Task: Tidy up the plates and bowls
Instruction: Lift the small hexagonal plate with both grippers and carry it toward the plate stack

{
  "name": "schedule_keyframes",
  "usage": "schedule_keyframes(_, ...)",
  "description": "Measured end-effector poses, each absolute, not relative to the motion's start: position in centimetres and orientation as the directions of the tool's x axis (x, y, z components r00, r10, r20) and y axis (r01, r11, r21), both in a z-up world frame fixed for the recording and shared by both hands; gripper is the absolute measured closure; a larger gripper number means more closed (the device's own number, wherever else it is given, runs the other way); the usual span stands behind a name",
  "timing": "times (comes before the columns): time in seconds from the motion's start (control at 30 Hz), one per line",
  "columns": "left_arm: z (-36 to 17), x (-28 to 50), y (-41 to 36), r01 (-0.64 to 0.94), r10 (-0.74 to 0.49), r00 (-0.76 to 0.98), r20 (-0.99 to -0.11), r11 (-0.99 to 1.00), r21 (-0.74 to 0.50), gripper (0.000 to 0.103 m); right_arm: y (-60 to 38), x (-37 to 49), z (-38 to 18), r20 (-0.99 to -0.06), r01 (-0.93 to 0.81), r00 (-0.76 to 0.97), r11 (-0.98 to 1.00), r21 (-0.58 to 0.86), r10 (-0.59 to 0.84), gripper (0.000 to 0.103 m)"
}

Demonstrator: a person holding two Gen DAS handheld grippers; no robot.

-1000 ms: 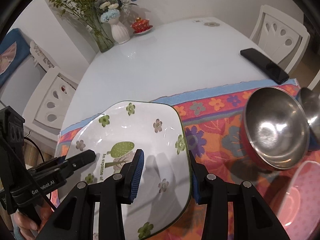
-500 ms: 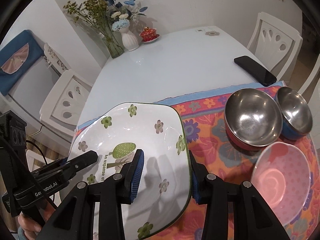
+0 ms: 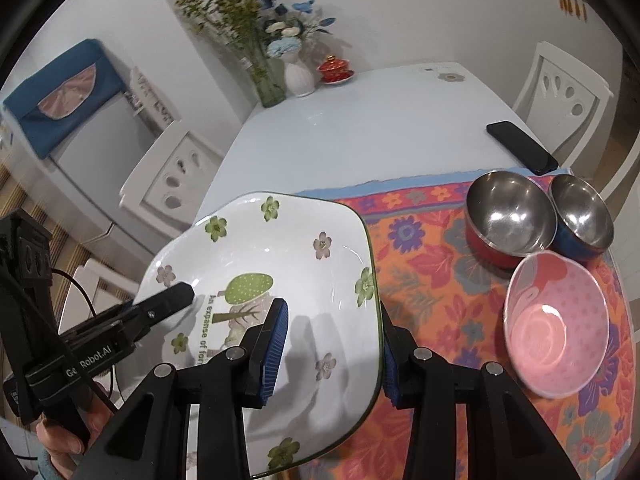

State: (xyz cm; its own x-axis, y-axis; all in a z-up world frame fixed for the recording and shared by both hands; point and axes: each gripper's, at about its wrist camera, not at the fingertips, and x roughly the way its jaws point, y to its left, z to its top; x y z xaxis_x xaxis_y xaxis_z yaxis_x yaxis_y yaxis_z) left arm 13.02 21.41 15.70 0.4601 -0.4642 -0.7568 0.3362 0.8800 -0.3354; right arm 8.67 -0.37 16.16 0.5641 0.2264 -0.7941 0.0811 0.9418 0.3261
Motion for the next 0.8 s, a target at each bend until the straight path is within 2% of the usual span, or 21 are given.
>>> schedule_keyframes(0.37, 17.0, 6.6, 27.5, 0.31, -0.445, 0.51, -0.736, 0.894, -0.325, 0.073, 5.9, 2.5, 16.6, -0.788, 0.059, 0.563, 0.939, 0.338, 0.249, 0.062)
schedule_keyframes(0.8, 13.2, -0.3, 32.3, 0.297, -0.438, 0.45, -0.778, 0.895, -0.332, 0.073, 11.4, -5.6, 12.2, -0.835, 0.108, 0.481, 0.928, 0.358, 0.266, 0.062)
